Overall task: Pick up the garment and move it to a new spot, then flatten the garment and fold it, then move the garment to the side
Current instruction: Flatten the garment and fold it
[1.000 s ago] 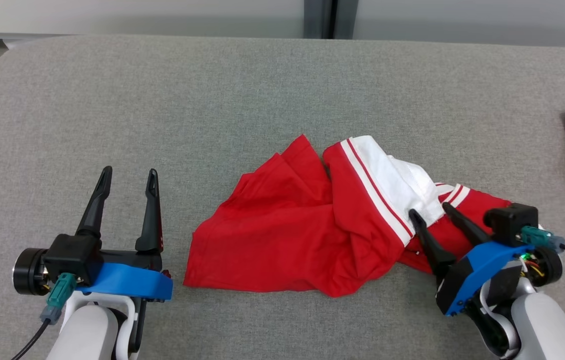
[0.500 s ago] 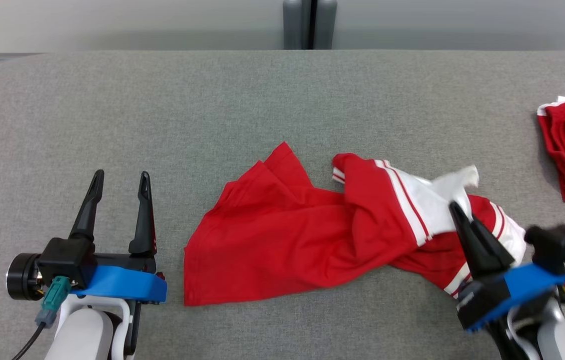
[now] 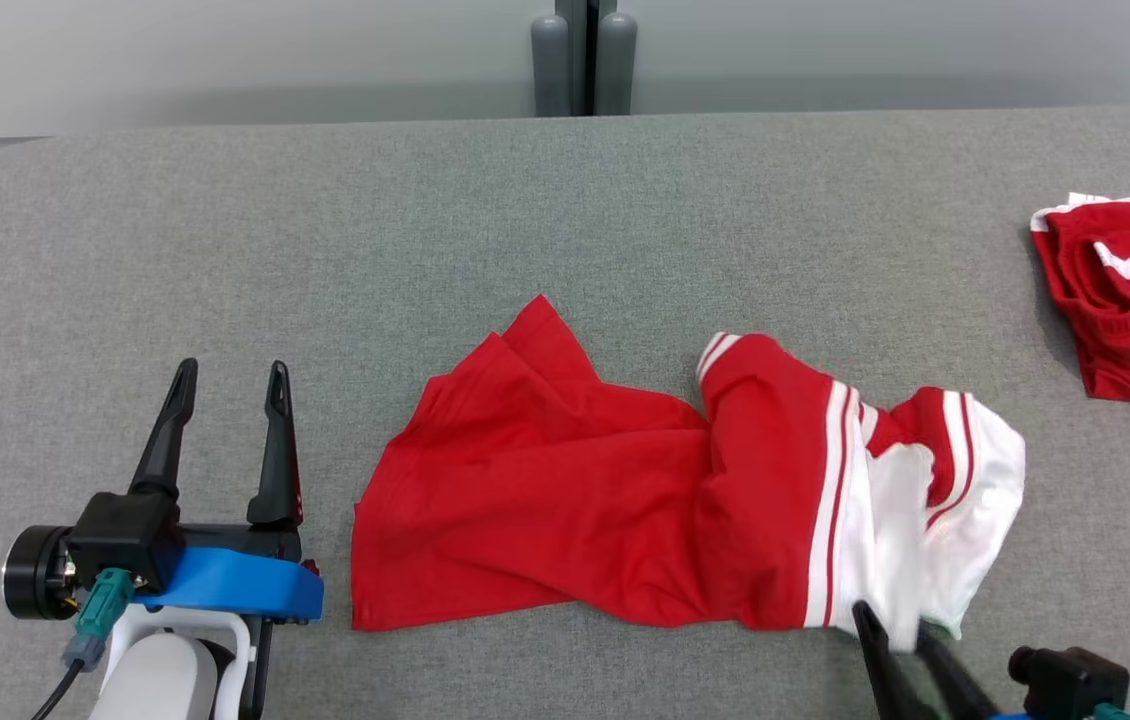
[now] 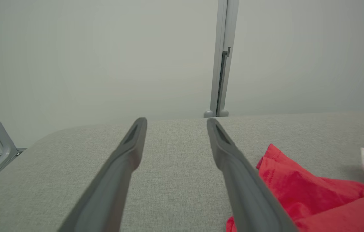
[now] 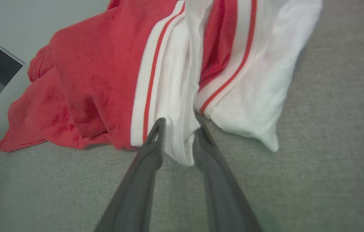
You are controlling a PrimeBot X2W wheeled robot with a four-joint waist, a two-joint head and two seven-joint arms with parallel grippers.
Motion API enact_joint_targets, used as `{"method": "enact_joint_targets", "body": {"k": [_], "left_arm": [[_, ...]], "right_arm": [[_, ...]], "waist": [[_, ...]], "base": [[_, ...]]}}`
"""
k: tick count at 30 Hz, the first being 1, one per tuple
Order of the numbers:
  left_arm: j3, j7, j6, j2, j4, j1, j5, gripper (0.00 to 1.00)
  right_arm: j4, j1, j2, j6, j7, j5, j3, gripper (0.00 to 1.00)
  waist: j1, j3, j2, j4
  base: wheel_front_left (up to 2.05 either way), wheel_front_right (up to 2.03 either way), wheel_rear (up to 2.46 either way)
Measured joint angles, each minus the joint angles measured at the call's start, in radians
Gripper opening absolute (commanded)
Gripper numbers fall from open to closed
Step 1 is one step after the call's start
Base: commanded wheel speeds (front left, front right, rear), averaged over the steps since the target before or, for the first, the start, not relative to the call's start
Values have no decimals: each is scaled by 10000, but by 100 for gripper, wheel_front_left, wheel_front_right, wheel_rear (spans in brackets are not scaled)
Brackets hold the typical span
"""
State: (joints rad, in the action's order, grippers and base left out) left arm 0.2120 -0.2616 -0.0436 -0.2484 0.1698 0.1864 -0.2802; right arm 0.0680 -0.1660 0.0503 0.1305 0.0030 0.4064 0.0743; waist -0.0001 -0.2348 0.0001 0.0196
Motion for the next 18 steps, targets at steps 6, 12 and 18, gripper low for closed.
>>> {"method": "enact_joint_targets", "body": {"k": [6, 12, 18], "left_arm": [[-27, 0, -104, 8, 23, -251, -21, 100], [-90, 2, -263, 4, 2, -513, -104, 100], [-44, 48, -359, 8, -92, -848, -155, 100]], "right_arm": [[-589, 567, 0, 2, -1202, -911, -155, 100], [-1425, 1120, 12, 2, -1068, -1766, -558, 100], [-1601, 1535, 272, 0, -723, -2025, -1319, 100]], "waist": [[0, 202, 0, -28], [0, 443, 0, -81], [0, 726, -2, -58]], "base": [[0, 0, 0], [0, 0, 0], [0, 0, 0]]}}
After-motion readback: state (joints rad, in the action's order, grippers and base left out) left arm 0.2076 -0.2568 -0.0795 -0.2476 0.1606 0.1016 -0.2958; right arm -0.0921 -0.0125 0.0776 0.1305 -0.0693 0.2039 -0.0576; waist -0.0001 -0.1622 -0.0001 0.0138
